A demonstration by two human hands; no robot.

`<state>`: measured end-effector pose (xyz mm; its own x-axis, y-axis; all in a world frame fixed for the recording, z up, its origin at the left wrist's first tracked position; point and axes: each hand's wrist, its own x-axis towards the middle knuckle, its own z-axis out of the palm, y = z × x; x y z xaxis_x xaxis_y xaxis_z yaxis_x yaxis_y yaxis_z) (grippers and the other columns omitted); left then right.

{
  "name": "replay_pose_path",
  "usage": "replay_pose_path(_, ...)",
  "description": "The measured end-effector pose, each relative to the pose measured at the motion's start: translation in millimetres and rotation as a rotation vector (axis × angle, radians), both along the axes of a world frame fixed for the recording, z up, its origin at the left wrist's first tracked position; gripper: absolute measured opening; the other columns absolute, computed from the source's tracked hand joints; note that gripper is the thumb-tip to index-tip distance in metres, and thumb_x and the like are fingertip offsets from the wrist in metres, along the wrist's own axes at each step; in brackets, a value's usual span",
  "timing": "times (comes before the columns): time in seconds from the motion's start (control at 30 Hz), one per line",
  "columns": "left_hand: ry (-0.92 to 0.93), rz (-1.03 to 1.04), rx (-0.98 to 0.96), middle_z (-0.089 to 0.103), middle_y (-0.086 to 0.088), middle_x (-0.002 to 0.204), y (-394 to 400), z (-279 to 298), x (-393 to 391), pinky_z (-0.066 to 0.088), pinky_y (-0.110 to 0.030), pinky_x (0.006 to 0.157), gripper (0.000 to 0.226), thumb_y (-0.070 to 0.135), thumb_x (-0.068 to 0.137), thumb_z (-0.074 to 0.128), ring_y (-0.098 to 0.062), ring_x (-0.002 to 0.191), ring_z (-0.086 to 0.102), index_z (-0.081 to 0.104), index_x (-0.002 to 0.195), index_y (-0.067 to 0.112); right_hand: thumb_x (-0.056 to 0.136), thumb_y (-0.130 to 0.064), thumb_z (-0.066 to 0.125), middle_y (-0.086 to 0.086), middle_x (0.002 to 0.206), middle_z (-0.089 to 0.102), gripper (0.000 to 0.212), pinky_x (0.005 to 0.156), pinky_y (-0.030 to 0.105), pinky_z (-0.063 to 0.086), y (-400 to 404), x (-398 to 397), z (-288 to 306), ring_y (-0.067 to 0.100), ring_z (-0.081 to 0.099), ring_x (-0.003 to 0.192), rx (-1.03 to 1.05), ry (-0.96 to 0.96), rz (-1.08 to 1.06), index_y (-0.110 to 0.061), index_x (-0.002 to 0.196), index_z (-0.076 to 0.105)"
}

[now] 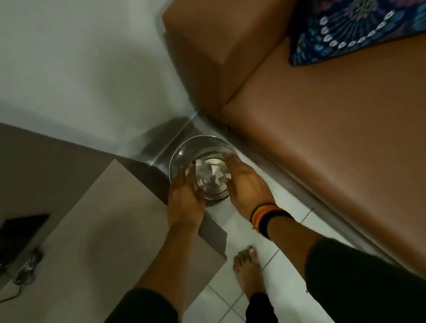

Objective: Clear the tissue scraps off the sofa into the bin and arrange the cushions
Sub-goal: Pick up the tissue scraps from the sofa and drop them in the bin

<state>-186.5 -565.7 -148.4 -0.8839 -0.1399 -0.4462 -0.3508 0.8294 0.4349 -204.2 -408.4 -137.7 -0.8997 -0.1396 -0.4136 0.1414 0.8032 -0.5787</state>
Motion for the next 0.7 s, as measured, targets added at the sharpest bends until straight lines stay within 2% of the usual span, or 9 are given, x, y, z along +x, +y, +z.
replay_pose_path(0.07, 0.050, -0.128, -0.071, 0.020, -0.012, 0.171, 19.6, 19.7, 5.6, 0.024, -0.054, 0.127, 0.063, 0.035, 0.106, 0.047, -0.033, 0.159, 0.016, 0.024, 0.163, 0.021, 0.099, -0.021, 0.051, 0.014, 0.165, 0.020, 0.064, 0.122, 0.051, 0.023, 24.5, 17.9, 16.7, 0.033, 0.017, 0.152, 0.150, 0.167, 0.082, -0.012, 0.156, 0.022)
replay_pose_path(0.1, 0.083, -0.163, -0.079, 0.014, -0.011, 0.172, 33.3, 30.4, 7.4, 0.016, -0.051, 0.130, 0.064, 0.036, 0.107, 0.044, -0.031, 0.160, 0.010, 0.019, 0.164, 0.019, 0.100, -0.026, 0.049, 0.015, 0.166, 0.013, 0.067, 0.123, 0.054, 0.013, 40.0, 25.4, 24.9, 0.034, 0.008, 0.153, 0.228, 0.218, 0.101, -0.011, 0.157, 0.017)
replay_pose_path(0.17, 0.144, -0.233, -0.084, 0.010, -0.011, 0.173, 69.3, 53.5, 10.1, 0.009, -0.048, 0.131, 0.063, 0.034, 0.109, 0.040, -0.027, 0.161, 0.005, 0.016, 0.164, 0.015, 0.099, -0.034, 0.046, 0.017, 0.167, 0.005, 0.073, 0.122, 0.057, 0.003, 76.9, 38.2, 42.8, 0.035, 0.000, 0.154, 0.322, 0.229, 0.072, -0.009, 0.158, 0.010)
replay_pose_path(0.3, 0.249, -0.384, 0.023, 0.010, -0.006, 0.173, 165.7, 90.3, 15.4, 0.011, -0.042, 0.131, 0.061, 0.033, 0.110, 0.039, -0.023, 0.161, 0.006, 0.017, 0.164, 0.016, 0.099, -0.031, 0.046, 0.016, 0.166, -0.003, 0.075, 0.121, 0.060, -0.001, 166.8, 56.9, 78.3, 0.036, -0.006, 0.153, 0.376, 0.186, -0.084, -0.010, 0.158, 0.005)
replay_pose_path(0.47, 0.265, -0.548, 0.070, 0.008, -0.006, 0.173, 304.2, 101.3, 28.4, 0.001, -0.035, 0.127, 0.062, 0.032, 0.110, 0.042, -0.024, 0.160, 0.006, 0.016, 0.164, 0.014, 0.099, -0.027, 0.042, 0.015, 0.167, -0.001, 0.071, 0.121, 0.061, -0.002, 300.9, 82.0, 98.8, 0.034, -0.007, 0.153, 0.394, 0.164, -0.224, -0.012, 0.158, 0.006)
replay_pose_path(0.53, 0.226, -0.597, 0.039, 0.006, -0.005, 0.173, 357.2, 95.3, 30.7, 0.008, -0.037, 0.129, 0.065, 0.036, 0.109, 0.040, -0.022, 0.161, 0.006, 0.013, 0.164, 0.015, 0.098, -0.028, 0.046, 0.014, 0.167, 0.003, 0.072, 0.121, 0.055, -0.008, 355.6, 88.3, 98.7, 0.033, -0.003, 0.154, 0.403, 0.151, -0.261, -0.013, 0.158, 0.010)
replay_pose_path(0.6, 0.149, -0.644, 0.022, 0.003, -0.003, 0.174, 402.2, 86.1, 31.0, 0.021, -0.036, 0.127, 0.069, 0.039, 0.108, 0.041, -0.019, 0.161, 0.005, 0.008, 0.164, 0.016, 0.096, -0.024, 0.053, 0.015, 0.167, 0.007, 0.074, 0.123, 0.054, -0.001, 403.7, 88.9, 92.9, 0.034, 0.001, 0.154, 0.416, 0.116, -0.263, -0.012, 0.158, 0.014)
replay_pose_path(0.7, 0.109, -0.703, -0.012, 0.003, -0.003, 0.174, 456.7, 71.2, 30.5, 0.023, -0.032, 0.127, 0.070, 0.033, 0.108, 0.044, -0.019, 0.161, 0.006, 0.007, 0.164, 0.016, 0.091, -0.004, 0.054, 0.016, 0.167, 0.007, 0.077, 0.123, 0.056, 0.012, 463.4, 77.8, 78.0, 0.036, 0.002, 0.153, 0.448, 0.100, -0.209, -0.014, 0.157, 0.017)
